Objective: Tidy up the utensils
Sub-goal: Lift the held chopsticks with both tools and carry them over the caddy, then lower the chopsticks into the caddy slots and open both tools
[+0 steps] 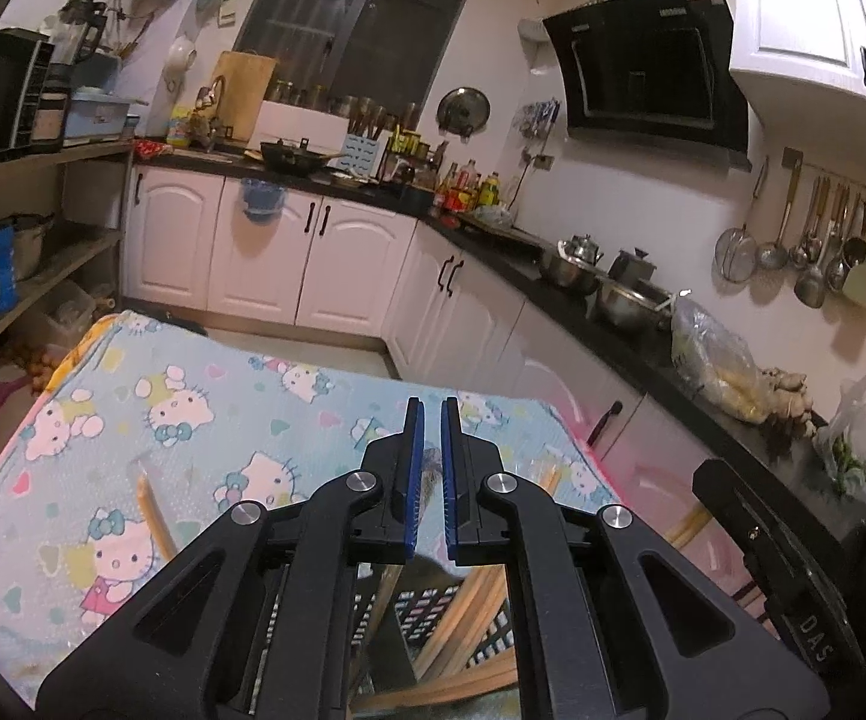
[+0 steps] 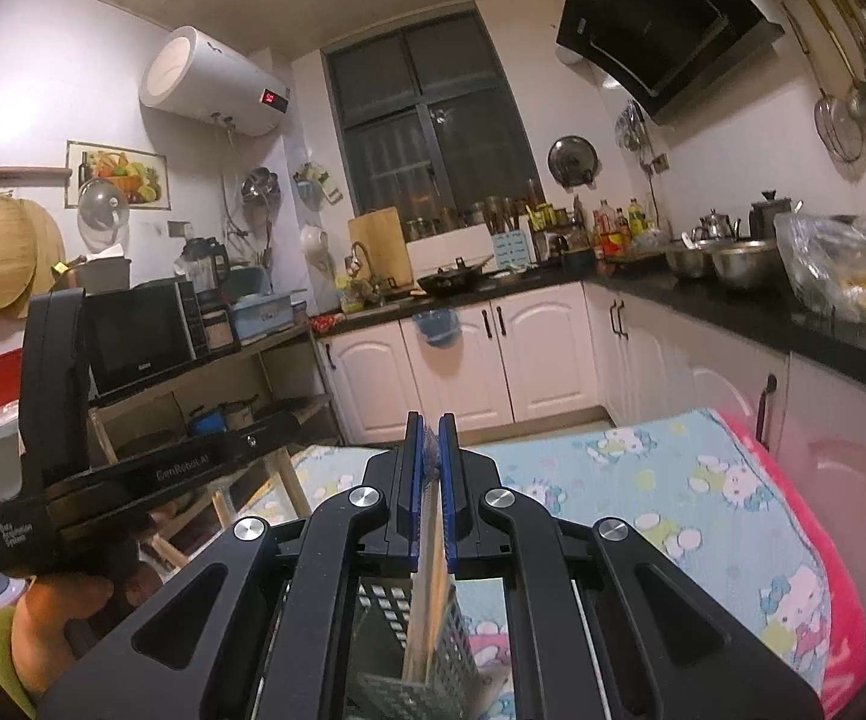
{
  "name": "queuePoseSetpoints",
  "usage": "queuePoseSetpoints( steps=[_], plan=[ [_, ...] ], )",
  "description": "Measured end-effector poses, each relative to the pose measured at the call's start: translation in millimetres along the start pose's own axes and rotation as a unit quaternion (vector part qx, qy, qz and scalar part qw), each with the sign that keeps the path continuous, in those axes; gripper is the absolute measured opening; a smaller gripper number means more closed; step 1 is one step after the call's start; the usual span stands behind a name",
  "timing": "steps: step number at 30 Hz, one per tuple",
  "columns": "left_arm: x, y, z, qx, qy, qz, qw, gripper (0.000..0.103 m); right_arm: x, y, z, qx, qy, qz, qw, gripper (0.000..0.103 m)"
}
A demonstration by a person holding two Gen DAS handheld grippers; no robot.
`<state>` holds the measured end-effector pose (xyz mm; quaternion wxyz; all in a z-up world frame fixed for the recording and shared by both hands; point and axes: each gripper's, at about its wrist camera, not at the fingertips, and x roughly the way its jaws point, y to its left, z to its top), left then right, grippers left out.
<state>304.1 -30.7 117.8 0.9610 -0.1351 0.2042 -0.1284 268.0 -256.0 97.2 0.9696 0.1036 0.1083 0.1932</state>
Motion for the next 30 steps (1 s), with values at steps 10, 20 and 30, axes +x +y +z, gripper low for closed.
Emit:
queuePoseSetpoints(
  steps=[10,20,30],
  plan=[
    [-8.2,1.9,-10.5,0.007,0.018,0.005,0.9998,0.01,-14.1,-3.3,-19.2,0.012,0.029,0.006,0.999,0.006],
    [-26.7,7.9,-12.3,0.004,0.037,0.012,0.9992,0.033,-19.0,8.5,-21.3,0.004,0.059,0.018,0.998,0.021],
    [-59.2,9.6,-16.3,0.001,0.033,0.012,0.9994,0.049,-36.0,14.6,-24.4,0.007,0.064,0.02,0.998,0.04]
  ],
)
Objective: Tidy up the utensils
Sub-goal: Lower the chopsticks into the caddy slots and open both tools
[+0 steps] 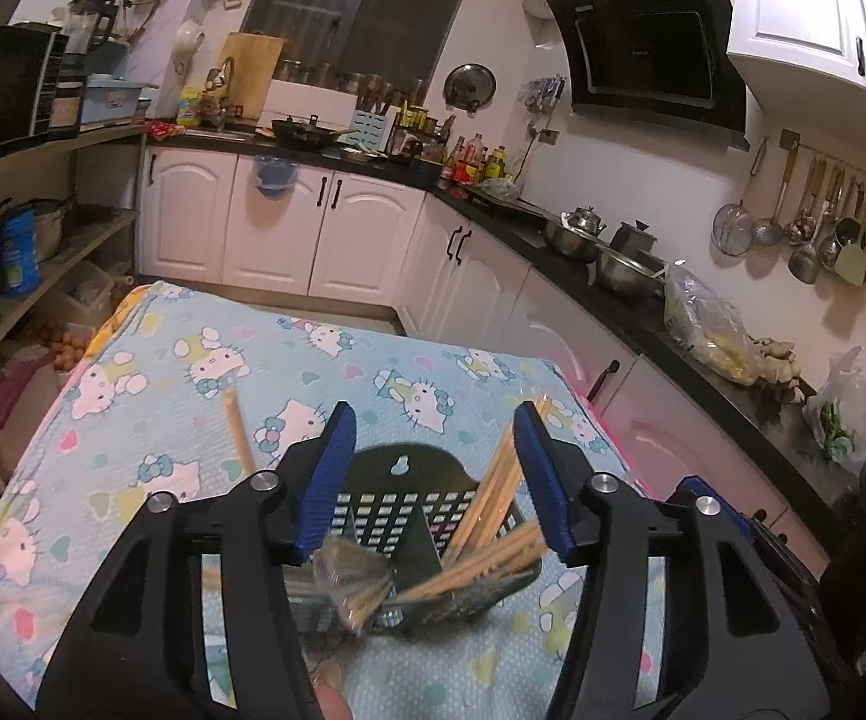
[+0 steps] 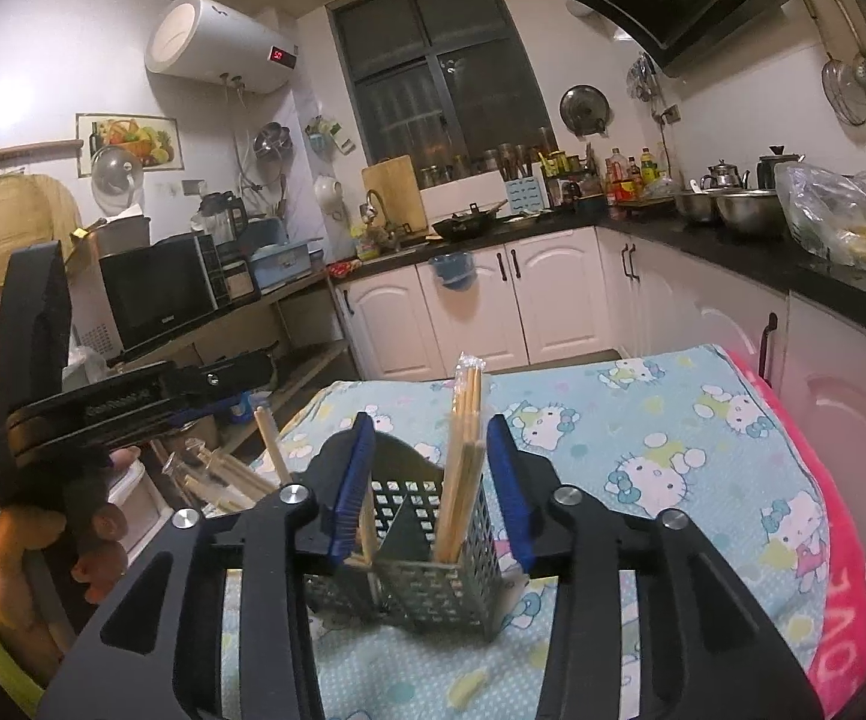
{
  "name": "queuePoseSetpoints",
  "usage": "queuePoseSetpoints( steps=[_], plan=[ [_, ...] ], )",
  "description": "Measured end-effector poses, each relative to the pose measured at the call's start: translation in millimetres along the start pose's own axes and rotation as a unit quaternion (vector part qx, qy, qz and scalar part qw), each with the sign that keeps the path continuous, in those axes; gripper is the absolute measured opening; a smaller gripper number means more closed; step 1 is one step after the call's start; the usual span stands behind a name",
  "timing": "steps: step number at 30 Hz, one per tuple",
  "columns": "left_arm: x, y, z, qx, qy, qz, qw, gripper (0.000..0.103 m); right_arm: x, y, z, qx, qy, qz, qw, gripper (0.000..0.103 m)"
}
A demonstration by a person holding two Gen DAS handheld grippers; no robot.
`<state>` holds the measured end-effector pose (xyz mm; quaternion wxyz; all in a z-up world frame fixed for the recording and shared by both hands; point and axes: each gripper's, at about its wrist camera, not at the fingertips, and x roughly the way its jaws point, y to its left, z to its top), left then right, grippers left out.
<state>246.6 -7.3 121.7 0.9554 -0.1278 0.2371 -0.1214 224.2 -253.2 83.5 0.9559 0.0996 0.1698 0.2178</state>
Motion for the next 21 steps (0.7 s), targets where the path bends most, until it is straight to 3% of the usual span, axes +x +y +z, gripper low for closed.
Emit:
queuePoseSetpoints(
  steps=[12,21],
  plan=[
    [-41.2,4.8,-22.4,0.007,0.001,0.002,1.0,0.066,-33.6,11.9,-19.3,-0.008,0.011,-0.006,1.0,0.053],
    [-65.3,12.9,-52.2,0.01,0.005,0.014,0.9998,0.079,-59.0,23.9,-33.5,-0.023,0.01,-0.013,1.0,0.069]
  ],
)
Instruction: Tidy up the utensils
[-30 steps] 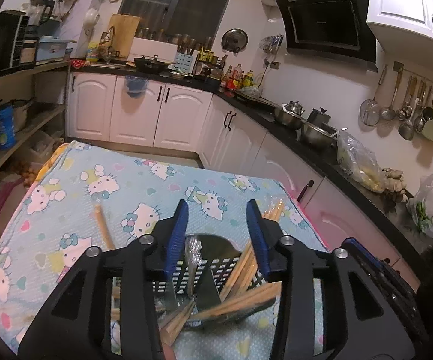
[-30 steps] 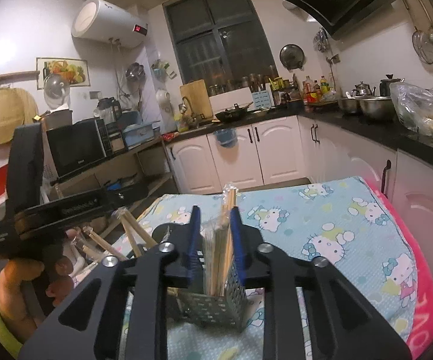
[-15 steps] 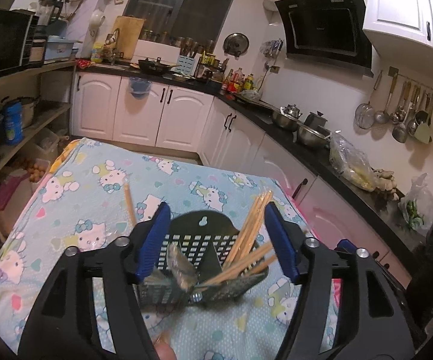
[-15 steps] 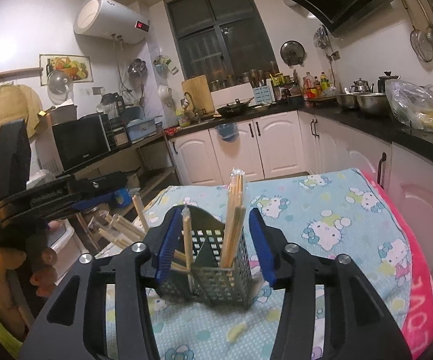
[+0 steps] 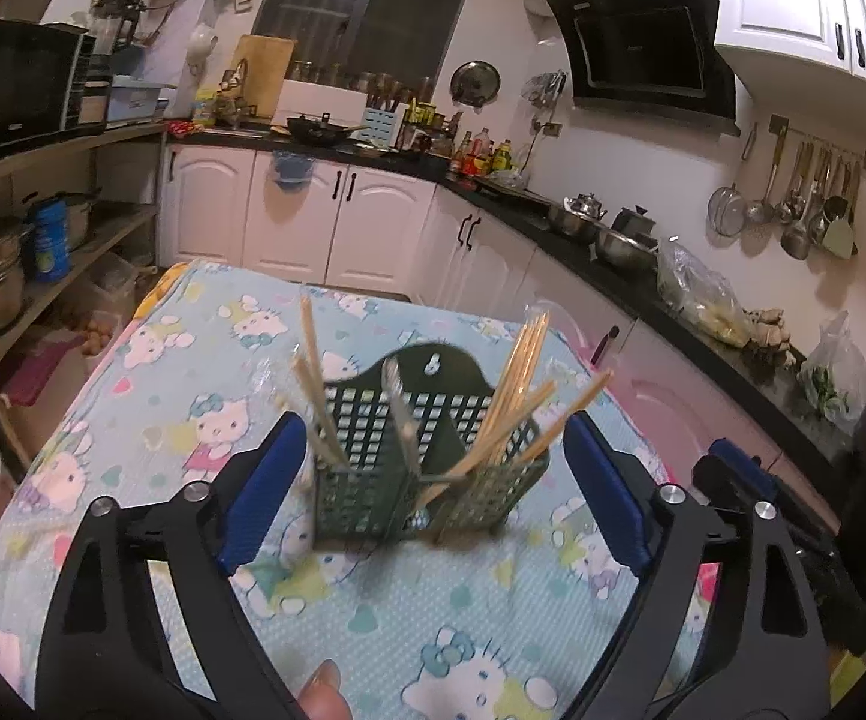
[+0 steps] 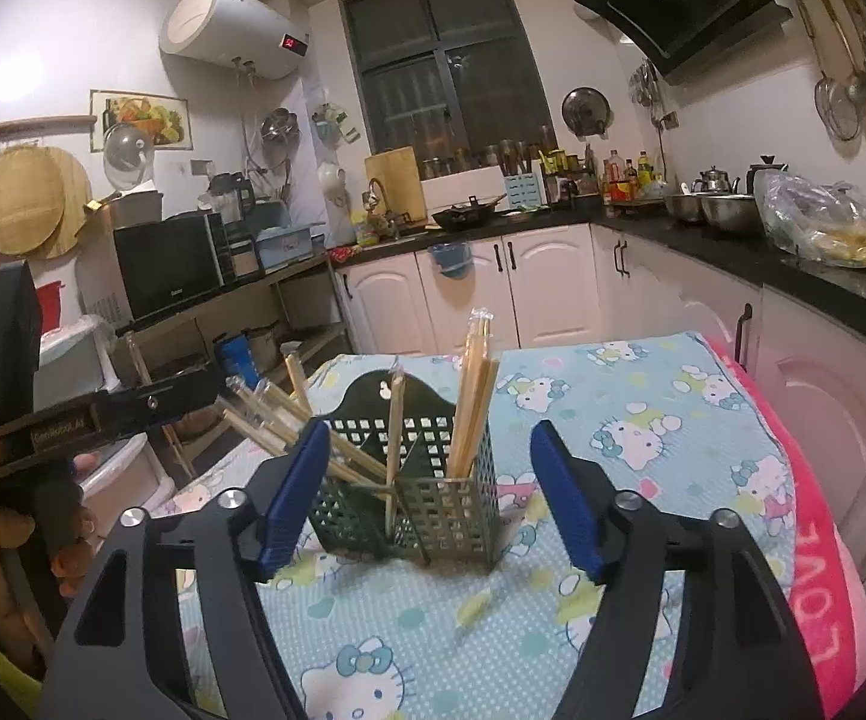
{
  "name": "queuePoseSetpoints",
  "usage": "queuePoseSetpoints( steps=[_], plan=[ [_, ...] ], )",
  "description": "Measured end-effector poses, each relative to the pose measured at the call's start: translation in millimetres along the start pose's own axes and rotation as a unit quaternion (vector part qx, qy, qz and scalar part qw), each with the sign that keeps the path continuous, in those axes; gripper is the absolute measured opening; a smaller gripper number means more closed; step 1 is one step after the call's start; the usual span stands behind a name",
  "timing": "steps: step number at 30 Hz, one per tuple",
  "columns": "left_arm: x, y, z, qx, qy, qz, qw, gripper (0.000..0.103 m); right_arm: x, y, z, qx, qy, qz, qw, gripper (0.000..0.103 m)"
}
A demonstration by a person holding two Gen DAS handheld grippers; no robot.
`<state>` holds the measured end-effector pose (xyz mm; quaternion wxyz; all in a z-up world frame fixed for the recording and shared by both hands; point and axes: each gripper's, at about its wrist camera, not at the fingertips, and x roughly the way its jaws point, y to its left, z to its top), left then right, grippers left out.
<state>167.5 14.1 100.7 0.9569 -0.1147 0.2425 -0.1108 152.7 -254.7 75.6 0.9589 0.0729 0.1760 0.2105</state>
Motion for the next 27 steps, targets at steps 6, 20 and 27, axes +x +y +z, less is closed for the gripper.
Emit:
queuePoseSetpoints(
  steps=[6,20,27],
  plan=[
    [-8.6,4.9,-19.9,0.001,0.009,0.005,0.9999,0.09,-9.8,9.1,-13.6,-0.012,0.005,-0.004,1.0,0.081],
    [-13.2,16.4,-63.0,-0.004,0.031,0.017,0.9994,0.091,-14.8,14.2,-47.7,-0.018,0.029,-0.015,0.999,0.09],
    [-13.5,21.2,-82.2,-0.007,0.028,0.024,0.9993,0.091,-12.8,12.6,-68.4,-0.02,0.042,-0.028,0.999,0.09]
  ],
)
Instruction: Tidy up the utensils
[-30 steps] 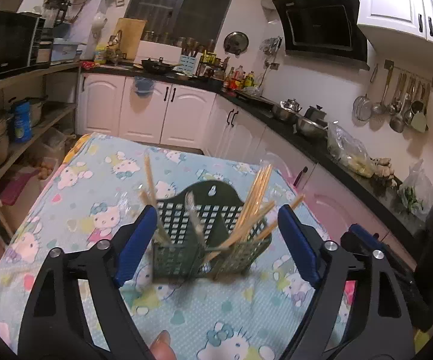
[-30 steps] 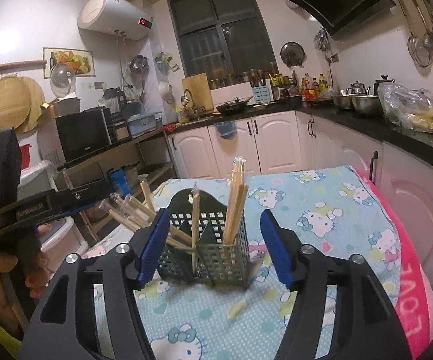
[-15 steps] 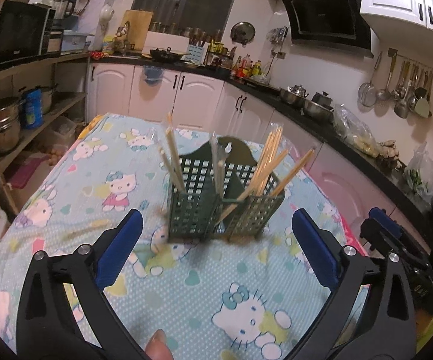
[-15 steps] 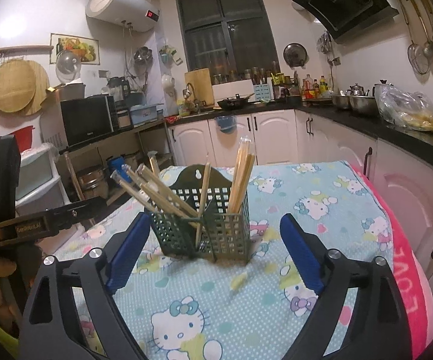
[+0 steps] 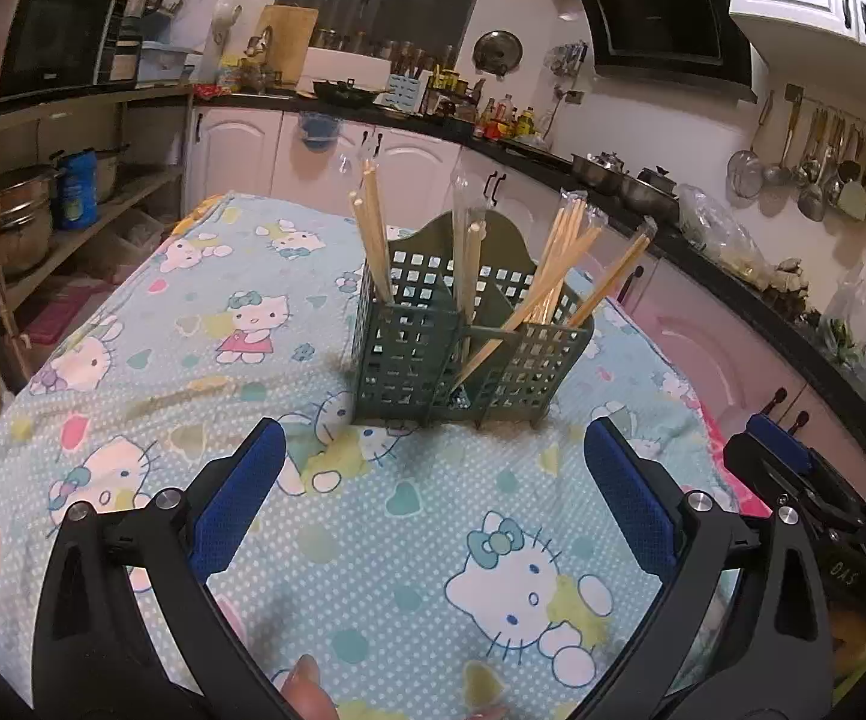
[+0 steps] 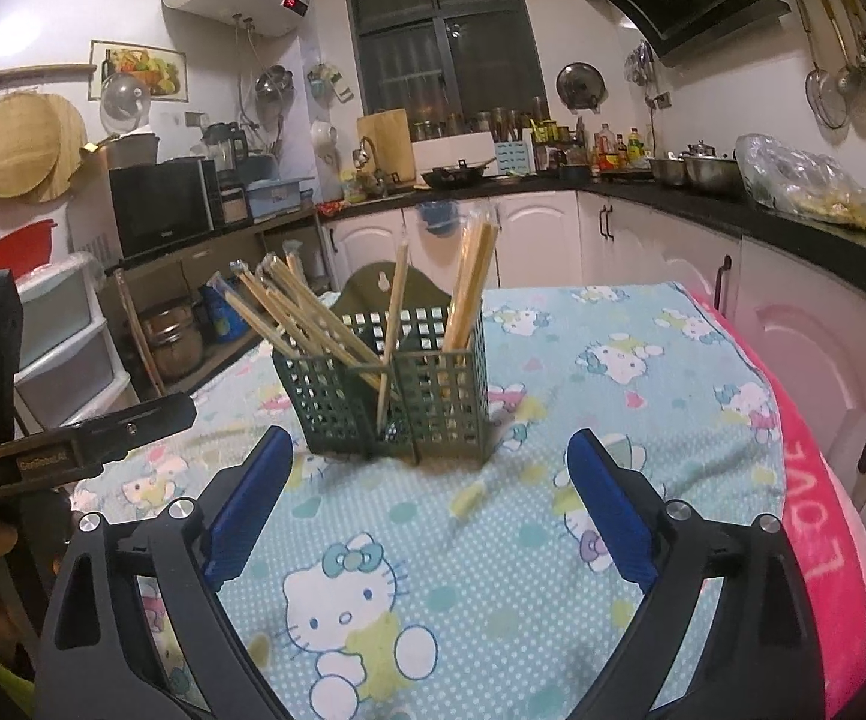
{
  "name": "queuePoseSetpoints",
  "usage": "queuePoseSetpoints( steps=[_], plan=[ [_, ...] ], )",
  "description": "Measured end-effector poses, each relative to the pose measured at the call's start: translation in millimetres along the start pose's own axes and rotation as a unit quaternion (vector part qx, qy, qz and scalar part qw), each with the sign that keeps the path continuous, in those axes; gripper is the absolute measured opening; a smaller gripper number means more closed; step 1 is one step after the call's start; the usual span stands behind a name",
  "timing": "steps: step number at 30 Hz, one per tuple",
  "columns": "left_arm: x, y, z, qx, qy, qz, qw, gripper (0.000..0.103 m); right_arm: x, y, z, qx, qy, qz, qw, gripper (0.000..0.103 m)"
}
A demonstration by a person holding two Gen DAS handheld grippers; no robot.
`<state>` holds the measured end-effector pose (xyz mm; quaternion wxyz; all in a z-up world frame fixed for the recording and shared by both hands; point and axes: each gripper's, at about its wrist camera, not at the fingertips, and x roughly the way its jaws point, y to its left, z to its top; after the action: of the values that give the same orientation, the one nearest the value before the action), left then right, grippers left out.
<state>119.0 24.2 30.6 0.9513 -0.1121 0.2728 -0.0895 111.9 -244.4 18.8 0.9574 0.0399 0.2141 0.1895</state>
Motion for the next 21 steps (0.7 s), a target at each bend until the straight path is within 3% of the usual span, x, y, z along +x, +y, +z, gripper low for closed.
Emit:
queuePoseSetpoints(
  steps=[21],
  plan=[
    [6.3,5.6,-37.9,0.007,-0.026,0.019,0.9995,0.091,10.8,1.1,-46.3,-0.032,0.003,-0.051,0.998,0.094]
  ],
)
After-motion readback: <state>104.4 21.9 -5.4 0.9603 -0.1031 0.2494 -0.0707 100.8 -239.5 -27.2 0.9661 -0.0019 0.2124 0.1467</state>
